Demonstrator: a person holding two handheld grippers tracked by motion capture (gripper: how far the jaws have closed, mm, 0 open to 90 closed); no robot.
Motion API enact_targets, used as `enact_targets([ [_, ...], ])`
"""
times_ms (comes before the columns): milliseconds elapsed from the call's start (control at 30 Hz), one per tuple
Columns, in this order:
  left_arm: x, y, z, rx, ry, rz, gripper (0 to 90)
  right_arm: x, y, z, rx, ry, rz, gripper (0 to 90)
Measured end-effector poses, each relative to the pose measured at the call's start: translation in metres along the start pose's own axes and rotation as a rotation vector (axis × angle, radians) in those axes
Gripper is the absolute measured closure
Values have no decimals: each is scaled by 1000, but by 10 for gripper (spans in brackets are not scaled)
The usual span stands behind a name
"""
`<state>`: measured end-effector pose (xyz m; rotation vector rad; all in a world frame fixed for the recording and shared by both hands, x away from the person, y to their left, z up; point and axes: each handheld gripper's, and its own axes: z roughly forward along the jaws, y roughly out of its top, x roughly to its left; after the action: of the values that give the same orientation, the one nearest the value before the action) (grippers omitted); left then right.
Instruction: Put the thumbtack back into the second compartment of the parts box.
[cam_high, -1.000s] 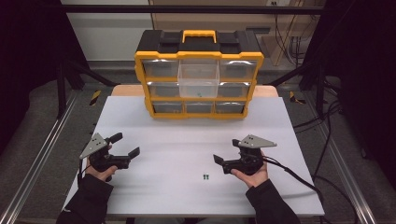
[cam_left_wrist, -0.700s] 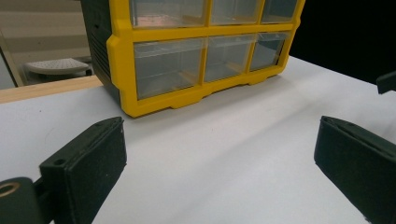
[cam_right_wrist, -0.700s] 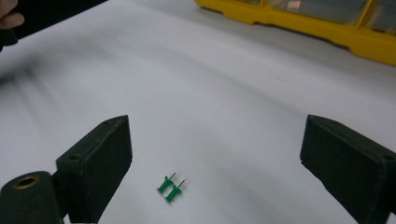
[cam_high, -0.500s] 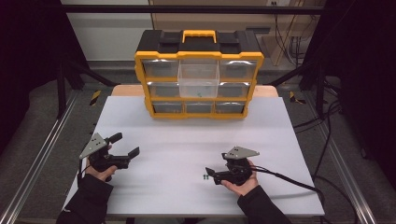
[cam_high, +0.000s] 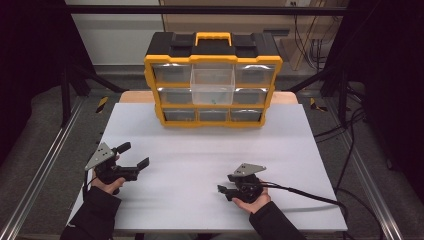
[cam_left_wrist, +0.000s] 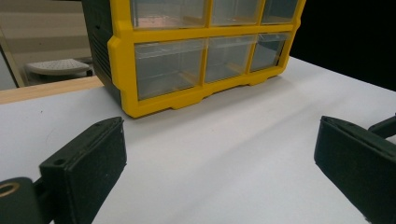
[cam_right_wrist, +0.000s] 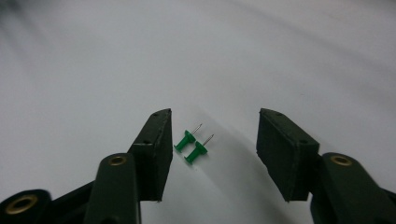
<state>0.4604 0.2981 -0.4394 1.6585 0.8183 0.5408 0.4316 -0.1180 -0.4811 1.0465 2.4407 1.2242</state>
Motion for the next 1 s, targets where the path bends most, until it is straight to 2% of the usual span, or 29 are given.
enact_targets([
  [533,0,0,0,1,2,1,20,0,-4,8,42,32,-11,692],
  [800,0,0,0,1,1,1,20,-1,-5,9,44,22,-20,834],
  [1000,0,0,0,0,2,1,20,-3,-3,9,58,31,-11,851],
])
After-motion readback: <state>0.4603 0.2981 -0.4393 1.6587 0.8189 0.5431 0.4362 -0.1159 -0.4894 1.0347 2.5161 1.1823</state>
